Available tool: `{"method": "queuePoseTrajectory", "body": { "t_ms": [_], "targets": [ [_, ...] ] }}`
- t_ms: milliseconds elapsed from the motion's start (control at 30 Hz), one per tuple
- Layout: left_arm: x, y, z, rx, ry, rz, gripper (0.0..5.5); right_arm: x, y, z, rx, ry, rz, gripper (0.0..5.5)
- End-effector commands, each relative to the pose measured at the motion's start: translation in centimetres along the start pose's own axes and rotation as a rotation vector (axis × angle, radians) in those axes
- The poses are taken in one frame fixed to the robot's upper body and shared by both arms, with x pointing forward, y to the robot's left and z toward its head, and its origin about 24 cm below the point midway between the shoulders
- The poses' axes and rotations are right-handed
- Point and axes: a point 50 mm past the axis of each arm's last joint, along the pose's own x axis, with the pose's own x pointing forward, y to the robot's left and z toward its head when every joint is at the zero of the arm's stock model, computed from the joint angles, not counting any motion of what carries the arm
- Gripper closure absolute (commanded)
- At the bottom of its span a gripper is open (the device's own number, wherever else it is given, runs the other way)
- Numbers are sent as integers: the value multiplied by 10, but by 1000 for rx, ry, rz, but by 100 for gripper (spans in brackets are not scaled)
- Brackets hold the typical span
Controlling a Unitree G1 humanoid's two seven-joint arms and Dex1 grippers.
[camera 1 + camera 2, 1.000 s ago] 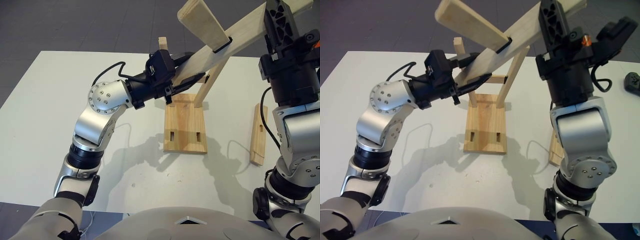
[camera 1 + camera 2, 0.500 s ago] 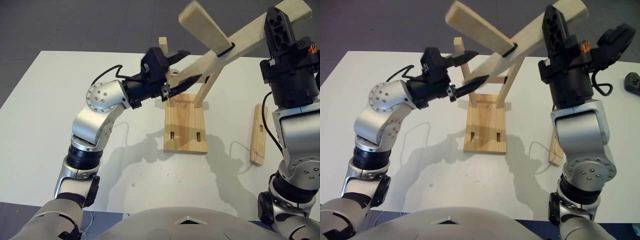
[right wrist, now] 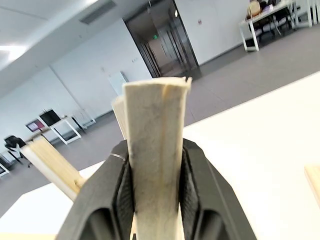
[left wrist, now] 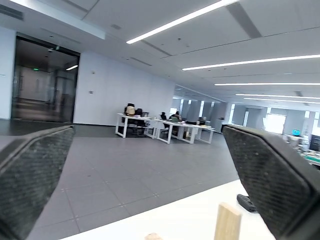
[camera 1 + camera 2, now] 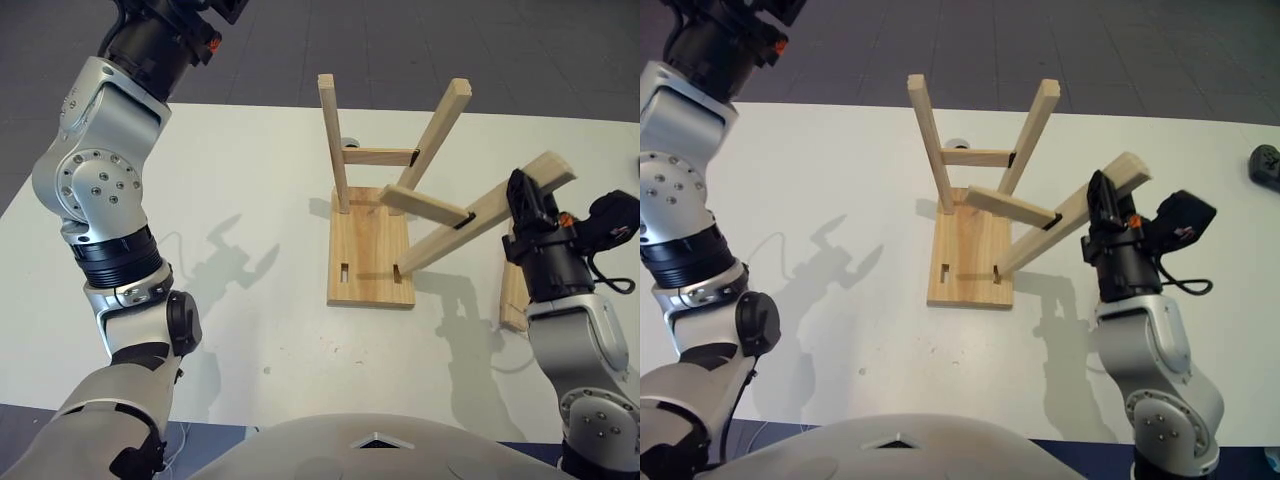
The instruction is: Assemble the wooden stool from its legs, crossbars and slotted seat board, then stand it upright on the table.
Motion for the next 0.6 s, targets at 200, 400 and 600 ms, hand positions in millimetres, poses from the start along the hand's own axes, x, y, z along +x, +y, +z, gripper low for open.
{"method": "queuePoseTrajectory", "body": {
  "t_ms": [200, 400, 600],
  "targets": [
    [-4, -5, -22, 3, 63, 28, 10, -7, 2, -14, 34, 81, 7, 448],
    [-5, -5, -29, 19, 85, 28, 10, -14, -5, -22, -26, 158, -28, 448],
    [-5, -16, -38, 0, 102, -2, 10, 2, -3, -14, -348, 57, 16, 448]
  ]
}}
